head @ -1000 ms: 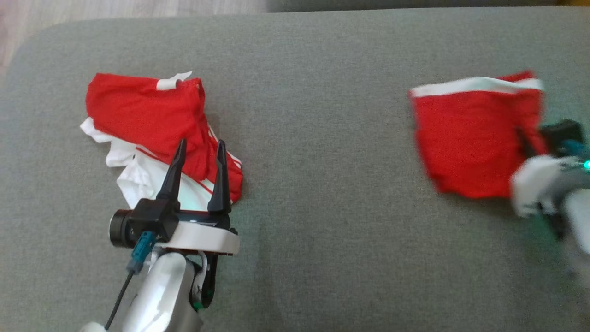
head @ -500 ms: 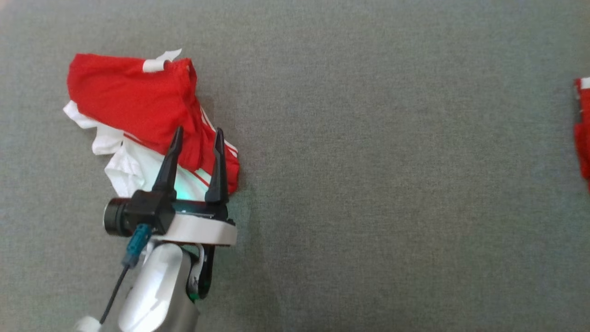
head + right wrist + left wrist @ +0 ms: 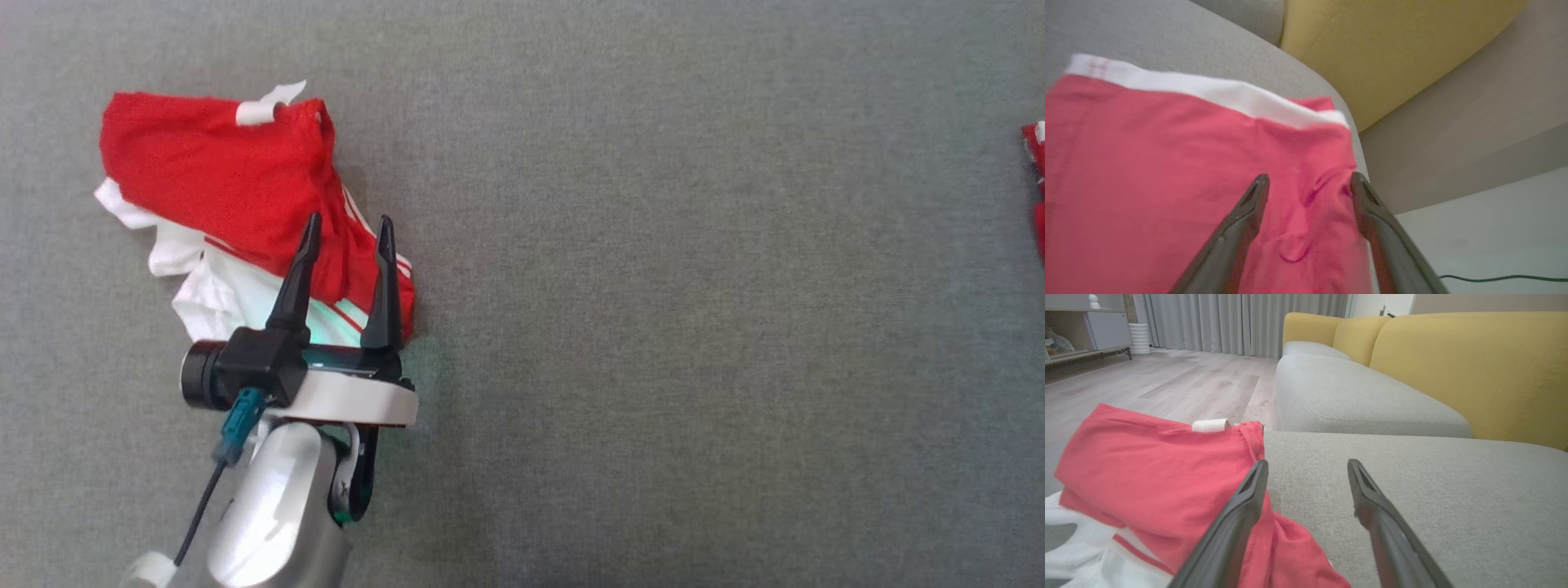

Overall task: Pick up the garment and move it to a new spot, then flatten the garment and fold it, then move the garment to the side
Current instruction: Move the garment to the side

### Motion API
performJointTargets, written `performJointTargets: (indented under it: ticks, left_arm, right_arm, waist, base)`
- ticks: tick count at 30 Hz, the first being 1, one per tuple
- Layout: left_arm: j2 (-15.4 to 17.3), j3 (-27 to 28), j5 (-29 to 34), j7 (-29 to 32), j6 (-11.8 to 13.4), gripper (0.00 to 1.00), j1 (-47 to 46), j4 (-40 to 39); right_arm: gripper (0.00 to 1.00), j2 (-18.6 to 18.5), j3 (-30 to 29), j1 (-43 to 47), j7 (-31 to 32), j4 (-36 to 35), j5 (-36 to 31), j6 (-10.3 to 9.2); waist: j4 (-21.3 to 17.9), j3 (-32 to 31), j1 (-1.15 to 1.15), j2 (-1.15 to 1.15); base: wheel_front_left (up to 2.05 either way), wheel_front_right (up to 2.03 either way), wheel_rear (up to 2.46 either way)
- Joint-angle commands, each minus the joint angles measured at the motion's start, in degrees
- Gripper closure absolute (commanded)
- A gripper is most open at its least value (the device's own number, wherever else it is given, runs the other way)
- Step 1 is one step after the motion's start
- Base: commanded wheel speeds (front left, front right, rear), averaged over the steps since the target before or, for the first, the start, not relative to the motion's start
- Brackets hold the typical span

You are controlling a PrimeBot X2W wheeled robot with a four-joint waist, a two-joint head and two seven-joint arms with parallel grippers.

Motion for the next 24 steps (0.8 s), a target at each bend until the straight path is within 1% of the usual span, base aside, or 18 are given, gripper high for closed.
performJointTargets:
  ticks: [1,6,10,13,18,22,24]
  left_arm:
    - [0.5,1.8,0.6,-0.3,-0.1,0.0,-1.3,-1.4]
    - [0.5,1.8,0.1,-0.3,0.0,0.0,0.1,-1.1]
    - [0.5,2.2,-0.2,-0.3,0.2,0.0,1.7,-1.1]
    - [0.5,2.8,-0.2,-0.3,0.3,0.0,2.8,-1.5]
    - [0.5,3.2,-0.4,-0.3,-0.3,0.0,4.9,-1.6]
    - [0.5,4.1,-0.2,-0.3,-0.3,0.0,6.7,-1.8]
    - [0.5,4.4,-0.2,-0.3,-0.4,0.0,7.6,-1.9]
  right_arm:
    - [0.0,-1.2,-0.5,0.5,-0.9,-2.2,-0.6,-0.05]
    - [0.0,2.4,-3.3,1.3,-2.3,-5.8,-0.9,-0.05]
    - [0.0,6.2,-4.2,2.1,-3.3,-11.3,-0.5,-0.05]
    - [0.0,9.8,-2.9,3.0,-3.6,-17.0,0.8,-0.05]
    - [0.0,16.1,0.6,6.5,-3.2,-28.8,4.4,-0.05]
    - [0.0,22.4,2.5,10.5,-2.6,-38.2,7.7,-0.05]
    - [0.0,25.9,3.1,13.0,-2.9,-41.9,9.0,-0.05]
  waist:
    - [-0.3,-1.3,0.0,0.0]
    - [-0.5,-5.7,0.0,0.0]
    - [-0.8,-9.8,0.0,0.0]
    - [-0.9,-12.2,0.0,0.0]
    - [-0.8,-15.4,0.0,0.0]
    - [-0.9,-17.2,0.0,0.0]
    - [-1.0,-18.0,0.0,0.0]
  base:
    - [0.0,0.0,0.0]
    - [0.0,0.0,0.0]
    - [0.0,0.0,0.0]
    - [0.0,0.0,0.0]
    - [0.0,0.0,0.0]
    - [0.0,0.0,0.0]
    - [0.0,0.0,0.0]
